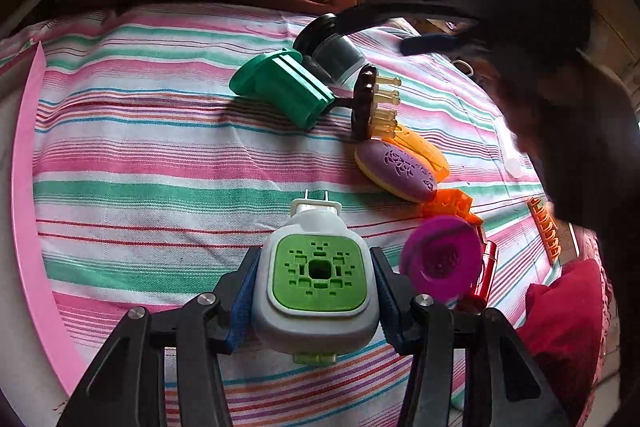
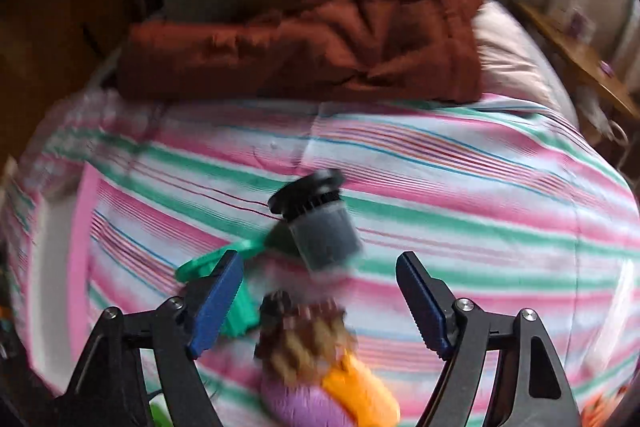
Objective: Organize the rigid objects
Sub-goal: 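Lift the plug device with the left gripper while the right gripper grasps the black-lidded clear cup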
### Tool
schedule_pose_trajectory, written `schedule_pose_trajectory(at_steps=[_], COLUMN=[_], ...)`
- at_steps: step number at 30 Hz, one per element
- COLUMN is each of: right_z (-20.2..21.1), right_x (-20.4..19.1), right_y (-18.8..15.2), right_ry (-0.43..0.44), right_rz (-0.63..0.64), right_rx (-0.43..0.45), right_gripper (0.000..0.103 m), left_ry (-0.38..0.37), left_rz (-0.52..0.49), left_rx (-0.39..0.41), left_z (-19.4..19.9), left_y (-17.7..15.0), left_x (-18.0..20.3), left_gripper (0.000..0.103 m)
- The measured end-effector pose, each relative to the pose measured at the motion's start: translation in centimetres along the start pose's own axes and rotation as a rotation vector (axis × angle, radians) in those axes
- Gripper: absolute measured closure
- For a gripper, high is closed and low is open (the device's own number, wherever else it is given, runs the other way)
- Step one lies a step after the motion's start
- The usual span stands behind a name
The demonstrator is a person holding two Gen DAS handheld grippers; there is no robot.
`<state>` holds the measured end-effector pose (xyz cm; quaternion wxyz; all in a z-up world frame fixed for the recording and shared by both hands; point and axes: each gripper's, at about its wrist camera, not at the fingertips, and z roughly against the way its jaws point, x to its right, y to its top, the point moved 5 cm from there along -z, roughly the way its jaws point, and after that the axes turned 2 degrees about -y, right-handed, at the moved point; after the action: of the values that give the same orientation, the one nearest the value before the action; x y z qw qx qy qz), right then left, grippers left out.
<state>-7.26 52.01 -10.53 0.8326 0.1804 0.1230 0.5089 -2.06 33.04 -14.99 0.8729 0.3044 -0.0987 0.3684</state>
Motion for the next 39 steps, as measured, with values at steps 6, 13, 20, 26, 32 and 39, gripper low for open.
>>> schedule_pose_trajectory(at_steps=[6,13,20,26,32,39], right_z=[-5.0,0.9,8.4,8.7,3.7,2.0], right_x=[-0.1,0.7,-1.9,-7.7,-11.6,-11.8], right_y=[0.9,0.6,-3.2,-8.6,-12.7,-13.6], right_ry=[-0.033,-0.028,0.091,0.215,0.218,0.184], right_rz=[0.021,-0.014,-0.011,0.002,0.032,0.072], right_rx=[-0.101,0.061,0.177,0.16,0.063,0.031], right_gripper=[0.06,0.06,0.06,0.06,0.06,0.06], left_ry=[-0.009,-0.009,-0.019,0.013,0.117,0.238], left_rz=[0.003,-0.022,-0.061,-0.063,0.049,0.257], left_rx=[0.003,0.014,0.079,0.167,0.218,0.237], left_z=[-0.1,0.6,4.9,10.6,14.7,17.6], left_y=[0.0,-0.1,-1.0,-1.3,-2.4,-2.4], left_x=[0.0,0.1,1.3,0.2,-5.7,-15.0], left_gripper=[0.05,0.051,0.051,0.051,0.051,0.051])
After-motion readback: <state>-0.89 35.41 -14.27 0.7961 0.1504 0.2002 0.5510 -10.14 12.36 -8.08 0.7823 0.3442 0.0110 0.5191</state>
